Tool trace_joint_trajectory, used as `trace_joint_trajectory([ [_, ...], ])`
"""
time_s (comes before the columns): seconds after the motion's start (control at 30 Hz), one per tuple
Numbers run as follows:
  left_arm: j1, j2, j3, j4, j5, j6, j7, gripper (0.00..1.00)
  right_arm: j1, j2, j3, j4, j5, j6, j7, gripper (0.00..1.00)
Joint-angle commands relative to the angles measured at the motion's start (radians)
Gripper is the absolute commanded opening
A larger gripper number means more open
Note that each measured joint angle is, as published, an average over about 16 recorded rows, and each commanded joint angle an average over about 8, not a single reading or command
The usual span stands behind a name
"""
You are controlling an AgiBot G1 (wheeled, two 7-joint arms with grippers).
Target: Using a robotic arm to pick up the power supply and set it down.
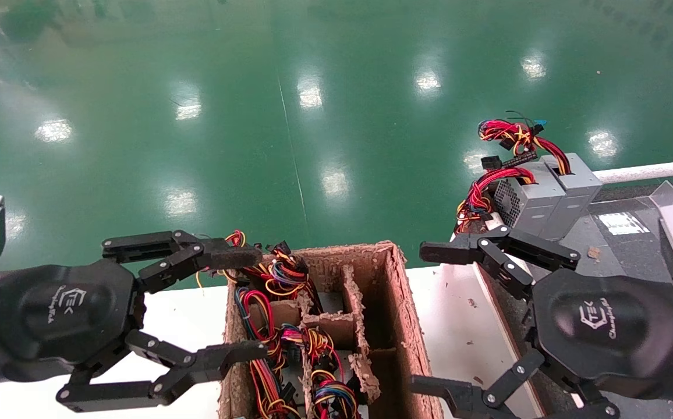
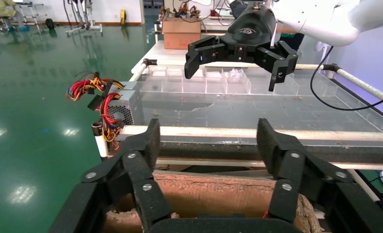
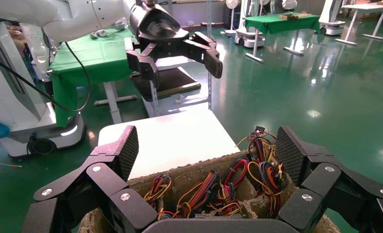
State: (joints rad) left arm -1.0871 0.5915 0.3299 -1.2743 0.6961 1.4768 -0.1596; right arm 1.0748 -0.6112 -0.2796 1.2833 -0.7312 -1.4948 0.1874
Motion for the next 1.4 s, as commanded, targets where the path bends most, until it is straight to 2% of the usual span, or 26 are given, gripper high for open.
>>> trace_joint_trajectory([
  [0.03, 0.0, 0.0, 0.0, 0.0, 0.0, 0.0, 0.0, 0.0, 0.0, 0.0, 0.0, 0.0, 0.0, 0.0, 0.0, 1.0],
  [0.6, 0.0, 0.0, 0.0, 0.0, 0.0, 0.0, 0.0, 0.0, -0.003, 0.002, -0.005, -0.002, -0.008, 0.001, 0.003, 1.0],
  [0.97, 0.0, 0.0, 0.0, 0.0, 0.0, 0.0, 0.0, 0.0, -0.002, -0.003, -0.072, -0.004, -0.104, 0.003, 0.069, 1.0],
  [1.1, 0.0, 0.0, 0.0, 0.001, 0.0, 0.0, 0.0, 0.49, -0.002, -0.03, -0.119, -0.003, -0.156, 0.004, 0.11, 1.0],
  [1.13, 0.0, 0.0, 0.001, 0.001, 0.0, 0.0, 0.0, 0.62, -0.003, -0.04, -0.132, -0.004, -0.171, 0.005, 0.12, 0.93],
  [1.23, 0.0, 0.0, 0.001, 0.001, 0.0, 0.0, 0.0, 0.99, -0.005, -0.075, -0.17, -0.013, -0.216, 0.011, 0.143, 0.56],
  [1.37, 0.0, 0.0, 0.001, 0.001, 0.0, 0.0, 0.0, 1.0, -0.008, -0.123, -0.214, -0.034, -0.277, 0.027, 0.155, 0.06],
  [1.4, 0.0, 0.0, 0.001, 0.001, 0.0, 0.0, 0.0, 1.0, -0.009, -0.135, -0.223, -0.04, -0.291, 0.031, 0.155, 0.0],
])
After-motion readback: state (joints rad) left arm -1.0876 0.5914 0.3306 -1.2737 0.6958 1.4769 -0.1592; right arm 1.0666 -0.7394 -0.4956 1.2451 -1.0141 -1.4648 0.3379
